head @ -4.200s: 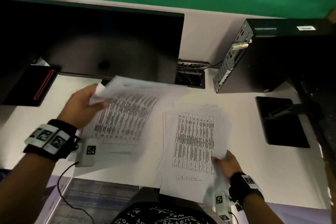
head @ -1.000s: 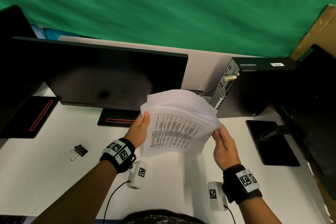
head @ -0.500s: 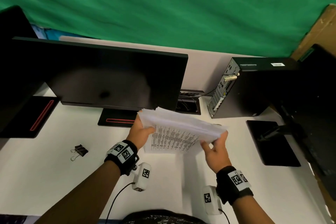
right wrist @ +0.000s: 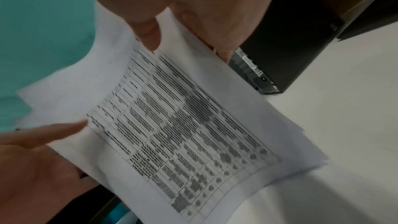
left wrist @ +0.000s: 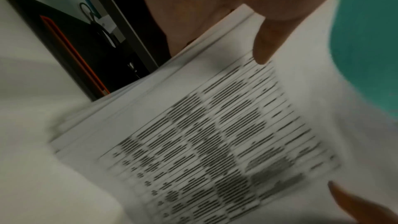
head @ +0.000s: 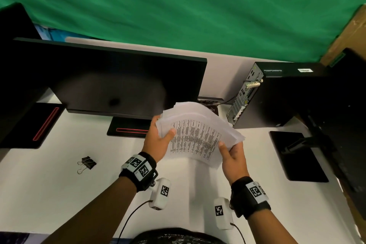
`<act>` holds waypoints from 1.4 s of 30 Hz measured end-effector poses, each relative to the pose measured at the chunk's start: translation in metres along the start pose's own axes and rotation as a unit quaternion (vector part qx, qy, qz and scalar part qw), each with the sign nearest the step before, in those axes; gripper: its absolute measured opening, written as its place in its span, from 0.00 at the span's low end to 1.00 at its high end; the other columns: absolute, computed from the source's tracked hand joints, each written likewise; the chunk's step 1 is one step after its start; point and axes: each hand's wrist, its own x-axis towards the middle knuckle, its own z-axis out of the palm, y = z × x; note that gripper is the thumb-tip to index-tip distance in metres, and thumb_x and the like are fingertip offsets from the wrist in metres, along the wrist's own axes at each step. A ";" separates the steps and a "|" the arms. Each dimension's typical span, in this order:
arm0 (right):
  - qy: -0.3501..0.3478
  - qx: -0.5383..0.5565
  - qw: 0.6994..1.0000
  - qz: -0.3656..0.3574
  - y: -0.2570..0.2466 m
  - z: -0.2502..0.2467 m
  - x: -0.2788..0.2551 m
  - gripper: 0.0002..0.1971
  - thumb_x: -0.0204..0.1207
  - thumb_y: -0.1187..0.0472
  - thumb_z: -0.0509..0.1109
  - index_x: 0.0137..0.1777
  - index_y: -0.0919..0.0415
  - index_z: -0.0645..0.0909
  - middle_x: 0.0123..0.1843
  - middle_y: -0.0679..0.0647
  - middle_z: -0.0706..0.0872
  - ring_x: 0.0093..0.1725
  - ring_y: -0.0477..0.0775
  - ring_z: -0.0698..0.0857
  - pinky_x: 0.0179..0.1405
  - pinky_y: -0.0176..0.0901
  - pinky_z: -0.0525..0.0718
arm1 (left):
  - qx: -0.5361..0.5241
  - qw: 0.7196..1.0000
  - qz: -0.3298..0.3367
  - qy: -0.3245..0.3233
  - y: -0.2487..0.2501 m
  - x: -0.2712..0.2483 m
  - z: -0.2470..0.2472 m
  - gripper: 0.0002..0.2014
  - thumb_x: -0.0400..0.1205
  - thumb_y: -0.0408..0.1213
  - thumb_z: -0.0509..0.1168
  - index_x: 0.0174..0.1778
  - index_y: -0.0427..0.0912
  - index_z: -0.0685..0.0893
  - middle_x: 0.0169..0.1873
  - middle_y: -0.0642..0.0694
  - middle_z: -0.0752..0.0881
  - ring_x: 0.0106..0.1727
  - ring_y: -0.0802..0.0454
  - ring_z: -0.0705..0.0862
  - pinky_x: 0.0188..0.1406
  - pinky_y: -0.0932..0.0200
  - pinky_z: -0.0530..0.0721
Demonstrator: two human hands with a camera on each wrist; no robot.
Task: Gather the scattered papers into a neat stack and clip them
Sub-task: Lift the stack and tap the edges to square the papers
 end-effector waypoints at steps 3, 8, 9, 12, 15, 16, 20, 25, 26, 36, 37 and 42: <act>0.004 -0.004 1.000 -0.022 -0.006 0.000 0.000 0.25 0.81 0.72 0.68 0.64 0.39 0.68 0.63 0.49 0.81 0.63 0.49 0.84 0.61 0.41 0.85 | -0.045 0.998 0.038 -0.021 0.014 0.001 -0.004 0.24 0.76 0.34 0.74 0.61 0.64 0.75 0.55 0.50 0.86 0.54 0.52 0.87 0.52 0.53 0.88; 0.034 0.074 0.993 -0.087 -0.026 0.004 0.005 0.25 0.75 0.64 0.75 0.67 0.47 0.72 0.63 0.51 0.82 0.59 0.49 0.86 0.55 0.42 0.88 | -0.033 0.994 0.107 0.005 0.039 0.009 0.003 0.14 0.78 0.39 0.72 0.58 0.54 0.83 0.53 0.55 0.87 0.55 0.54 0.86 0.53 0.53 0.86; 0.040 0.080 0.991 -0.097 -0.031 0.005 0.006 0.22 0.74 0.62 0.75 0.65 0.47 0.74 0.63 0.54 0.82 0.58 0.50 0.86 0.53 0.41 0.88 | -0.027 0.994 0.107 0.022 0.041 0.012 0.004 0.11 0.79 0.40 0.72 0.57 0.53 0.84 0.52 0.56 0.87 0.55 0.56 0.86 0.55 0.53 0.86; 0.072 0.068 0.989 -0.109 -0.043 0.010 0.008 0.09 0.79 0.65 0.72 0.56 0.52 0.80 0.58 0.55 0.85 0.52 0.46 0.88 0.43 0.34 0.88 | -0.021 0.993 0.105 0.056 0.046 0.015 0.006 0.04 0.81 0.40 0.69 0.51 0.49 0.86 0.47 0.57 0.87 0.52 0.56 0.87 0.55 0.50 0.87; 0.100 0.059 0.986 -0.116 -0.048 0.011 0.011 0.06 0.82 0.66 0.68 0.48 0.54 0.80 0.56 0.49 0.86 0.48 0.39 0.87 0.40 0.31 0.87 | -0.032 0.993 0.094 0.062 0.044 0.016 0.005 0.04 0.82 0.38 0.66 0.50 0.46 0.86 0.45 0.51 0.88 0.49 0.51 0.88 0.50 0.49 0.88; 0.103 0.061 0.986 -0.118 -0.048 0.011 0.012 0.06 0.83 0.67 0.67 0.48 0.54 0.79 0.57 0.47 0.86 0.49 0.37 0.88 0.41 0.32 0.87 | -0.035 0.994 0.090 0.059 0.043 0.016 0.004 0.04 0.82 0.38 0.66 0.50 0.46 0.86 0.45 0.50 0.88 0.48 0.49 0.88 0.48 0.49 0.88; 0.097 0.070 0.985 -0.121 -0.048 0.010 0.013 0.10 0.85 0.71 0.61 0.47 0.55 0.74 0.60 0.49 0.86 0.57 0.42 0.87 0.48 0.32 0.86 | -0.056 0.994 0.088 0.040 0.043 0.014 0.003 0.04 0.81 0.33 0.66 0.49 0.41 0.85 0.48 0.44 0.87 0.48 0.48 0.86 0.44 0.56 0.87; 0.113 0.088 0.984 -0.107 -0.044 0.008 0.016 0.09 0.76 0.70 0.60 0.45 0.53 0.71 0.58 0.50 0.89 0.62 0.52 0.86 0.63 0.47 0.82 | -0.040 0.991 0.107 0.066 0.044 0.013 0.009 0.05 0.82 0.38 0.68 0.46 0.40 0.84 0.43 0.52 0.86 0.45 0.64 0.83 0.44 0.75 0.80; 0.113 0.091 0.984 -0.106 -0.046 0.009 0.016 0.09 0.77 0.69 0.61 0.46 0.52 0.71 0.57 0.52 0.89 0.60 0.51 0.86 0.61 0.48 0.83 | -0.040 0.991 0.106 0.071 0.044 0.014 0.009 0.05 0.81 0.38 0.68 0.46 0.40 0.84 0.42 0.53 0.86 0.44 0.65 0.83 0.43 0.75 0.79; 0.139 -0.022 0.981 -0.134 -0.047 0.017 0.019 0.19 0.83 0.67 0.65 0.47 0.36 0.80 0.54 0.47 0.85 0.54 0.56 0.84 0.47 0.56 0.88 | -0.016 0.991 0.106 0.075 0.043 0.017 0.012 0.06 0.82 0.43 0.66 0.54 0.49 0.82 0.46 0.52 0.87 0.49 0.54 0.86 0.48 0.61 0.85; 0.137 -0.021 0.981 -0.139 -0.047 0.017 0.019 0.20 0.83 0.67 0.65 0.47 0.35 0.80 0.55 0.50 0.84 0.54 0.57 0.84 0.46 0.53 0.88 | -0.019 0.991 0.109 0.077 0.046 0.016 0.012 0.09 0.82 0.43 0.68 0.56 0.49 0.81 0.45 0.53 0.87 0.49 0.59 0.86 0.47 0.67 0.83; 0.119 -0.018 0.985 -0.127 -0.045 0.014 0.022 0.12 0.81 0.62 0.72 0.53 0.40 0.82 0.56 0.51 0.85 0.56 0.58 0.85 0.50 0.52 0.89 | 0.017 0.989 0.119 0.080 0.047 0.020 0.013 0.13 0.76 0.43 0.74 0.57 0.52 0.84 0.49 0.54 0.85 0.51 0.63 0.84 0.48 0.69 0.83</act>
